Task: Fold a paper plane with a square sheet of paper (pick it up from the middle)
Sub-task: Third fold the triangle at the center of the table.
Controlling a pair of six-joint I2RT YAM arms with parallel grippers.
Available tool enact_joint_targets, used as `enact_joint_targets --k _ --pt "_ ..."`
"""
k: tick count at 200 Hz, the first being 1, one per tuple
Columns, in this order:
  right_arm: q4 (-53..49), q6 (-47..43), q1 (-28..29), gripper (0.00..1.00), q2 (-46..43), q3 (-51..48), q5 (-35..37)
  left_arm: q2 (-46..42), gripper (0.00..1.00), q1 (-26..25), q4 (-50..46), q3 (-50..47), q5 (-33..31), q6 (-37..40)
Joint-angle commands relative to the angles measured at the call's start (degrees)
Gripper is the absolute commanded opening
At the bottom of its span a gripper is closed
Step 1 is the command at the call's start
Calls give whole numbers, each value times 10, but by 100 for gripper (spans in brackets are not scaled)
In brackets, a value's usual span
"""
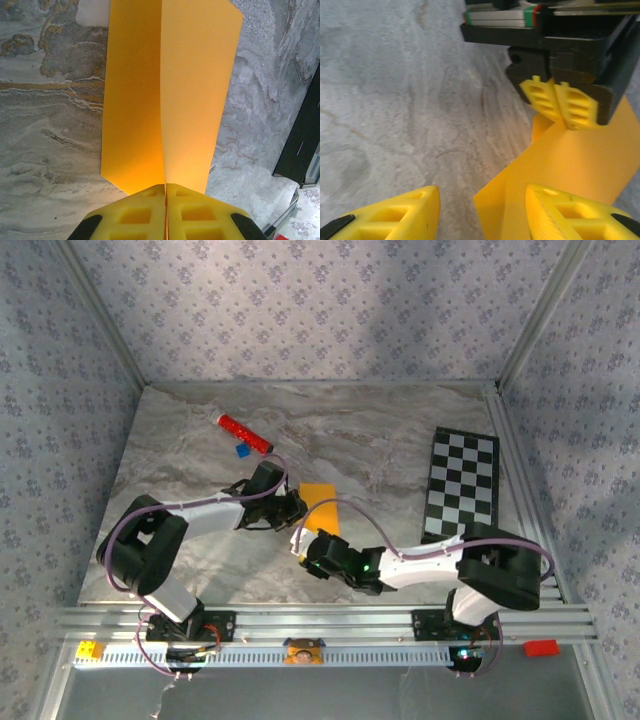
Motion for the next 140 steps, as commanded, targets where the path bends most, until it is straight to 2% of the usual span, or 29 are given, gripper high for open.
enact_joint_targets --k 1,140 --pt "8 -9 2 45 11 17 54 -17 8 2 -6 10 6 -1" --pt "-16 21 -4 16 -2 10 40 -25 8 2 -9 7 2 -1"
